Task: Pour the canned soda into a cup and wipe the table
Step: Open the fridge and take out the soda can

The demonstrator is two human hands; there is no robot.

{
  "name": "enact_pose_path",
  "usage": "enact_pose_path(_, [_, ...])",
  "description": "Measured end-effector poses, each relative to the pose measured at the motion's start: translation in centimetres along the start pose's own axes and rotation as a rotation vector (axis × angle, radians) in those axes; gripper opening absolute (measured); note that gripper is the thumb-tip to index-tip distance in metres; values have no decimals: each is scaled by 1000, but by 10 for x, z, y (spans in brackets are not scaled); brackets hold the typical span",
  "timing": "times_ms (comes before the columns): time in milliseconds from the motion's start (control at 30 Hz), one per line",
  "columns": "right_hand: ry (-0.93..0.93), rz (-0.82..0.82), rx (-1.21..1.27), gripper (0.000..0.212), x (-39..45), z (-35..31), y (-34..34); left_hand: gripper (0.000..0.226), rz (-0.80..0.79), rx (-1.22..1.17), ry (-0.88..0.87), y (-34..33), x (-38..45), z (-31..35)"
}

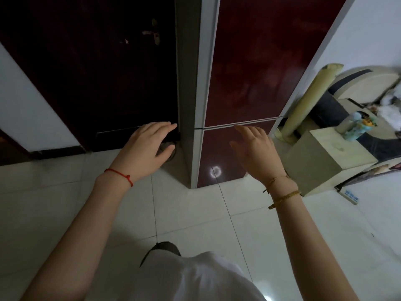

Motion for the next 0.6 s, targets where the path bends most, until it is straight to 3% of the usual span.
enact_pose_path(600, [-129,81,133,55,165,6,-67,65,-54,-191,-42,-29,211,-83])
Point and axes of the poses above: each hand's wrist, its own x-axis towards the middle knuckle, its own y-axis out of the back of the hand, z = x × y, the point moved 7 cm from there along x, towards the middle knuckle, and after that the axes turned 5 degrees about z, right-handed, at the moved point
